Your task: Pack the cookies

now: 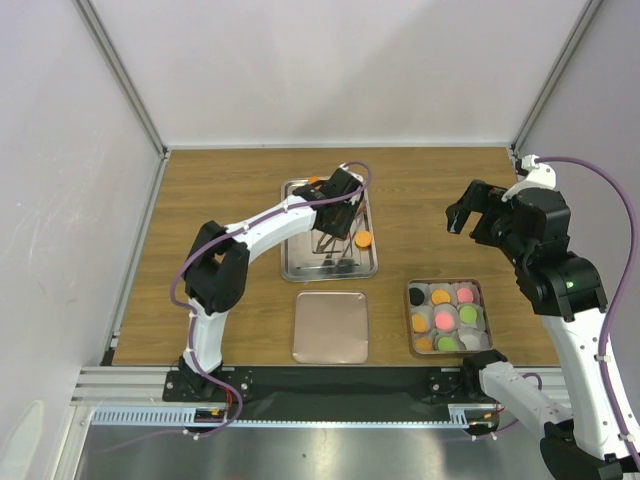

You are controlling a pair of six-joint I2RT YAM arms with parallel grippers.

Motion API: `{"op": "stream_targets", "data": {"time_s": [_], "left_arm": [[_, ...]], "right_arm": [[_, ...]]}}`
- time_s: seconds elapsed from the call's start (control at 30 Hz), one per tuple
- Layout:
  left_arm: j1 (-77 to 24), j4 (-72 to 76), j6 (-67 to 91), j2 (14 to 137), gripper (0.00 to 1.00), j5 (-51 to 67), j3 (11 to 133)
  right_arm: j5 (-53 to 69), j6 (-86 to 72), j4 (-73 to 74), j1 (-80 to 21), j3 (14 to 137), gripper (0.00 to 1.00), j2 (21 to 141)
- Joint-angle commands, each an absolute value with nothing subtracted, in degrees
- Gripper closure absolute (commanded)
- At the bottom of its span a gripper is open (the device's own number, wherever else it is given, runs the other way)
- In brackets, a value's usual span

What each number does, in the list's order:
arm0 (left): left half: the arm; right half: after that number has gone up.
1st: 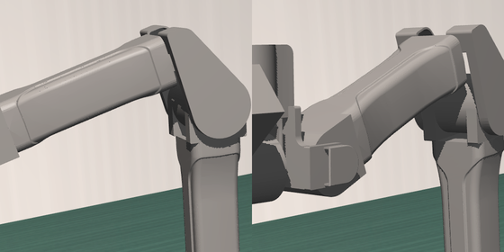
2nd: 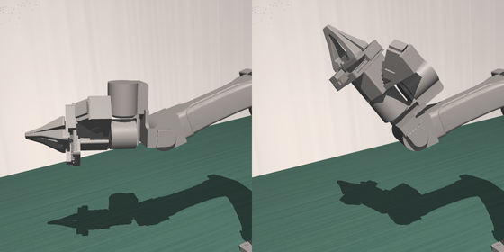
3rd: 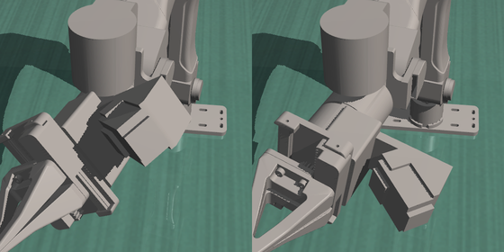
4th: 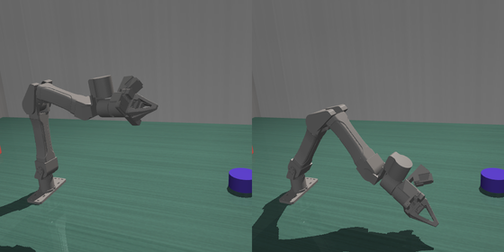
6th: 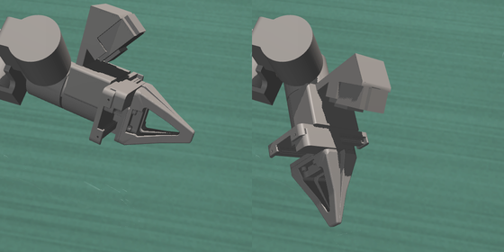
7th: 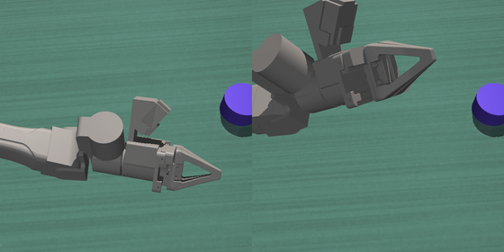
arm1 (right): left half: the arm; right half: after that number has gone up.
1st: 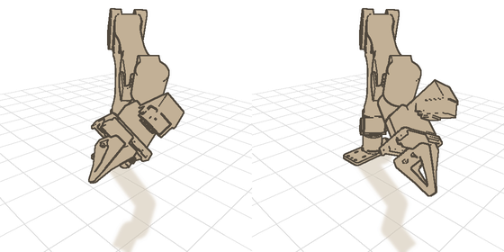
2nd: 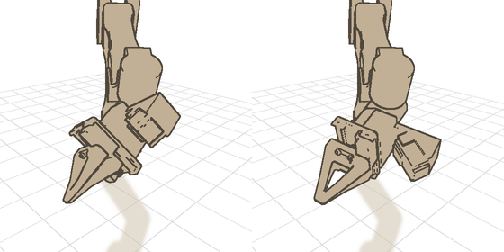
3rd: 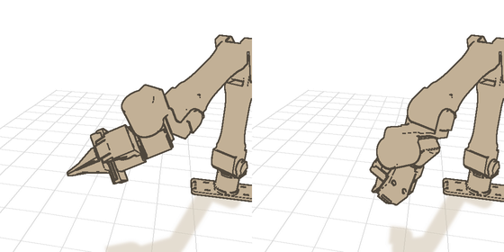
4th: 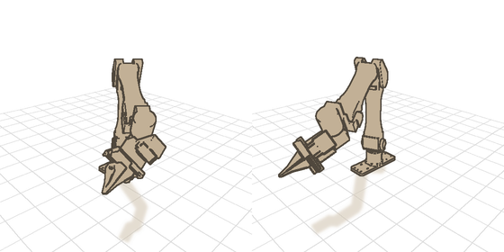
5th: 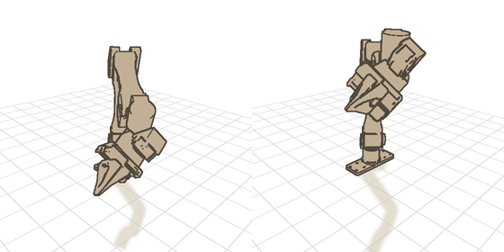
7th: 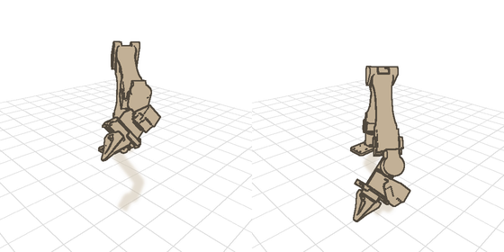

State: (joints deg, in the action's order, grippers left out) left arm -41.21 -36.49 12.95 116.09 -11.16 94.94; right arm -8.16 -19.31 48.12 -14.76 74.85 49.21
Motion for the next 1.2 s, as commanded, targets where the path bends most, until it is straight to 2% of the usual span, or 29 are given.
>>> {"op": "stream_targets", "data": {"time_s": [0.0, 0.4, 0.73, 0.93, 1.17], "left_arm": [[-40.8, -34.8, 11.8, 116.2, 0.5, -10.3, 97.6], [-40.8, -35.6, 12.4, 112.4, 0.61, -12.4, 97.6], [-44.5, -35.2, 14.7, 101.4, 0.63, -15.0, 90.4], [-50.3, -36.1, 15.1, 94.8, 0.63, -17.1, 86.4], [-63.2, -37.6, 15.7, 92.1, 0.63, -16.7, 85.5]], "right_arm": [[-8.8, -18.4, 46.3, -14.9, 74.8, 0.0, 48.8], [-8.3, -18.7, 46.5, -14.9, 75.4, 0.0, 49.0], [-7.6, -19.5, 46.2, -14.8, 76.0, 0.0, 49.6], [-7.4, -20.6, 46.6, -14.8, 76.8, 0.0, 50.0], [-9.2, -21.6, 48.3, -14.8, 79.3, 0.0, 50.4]]}}
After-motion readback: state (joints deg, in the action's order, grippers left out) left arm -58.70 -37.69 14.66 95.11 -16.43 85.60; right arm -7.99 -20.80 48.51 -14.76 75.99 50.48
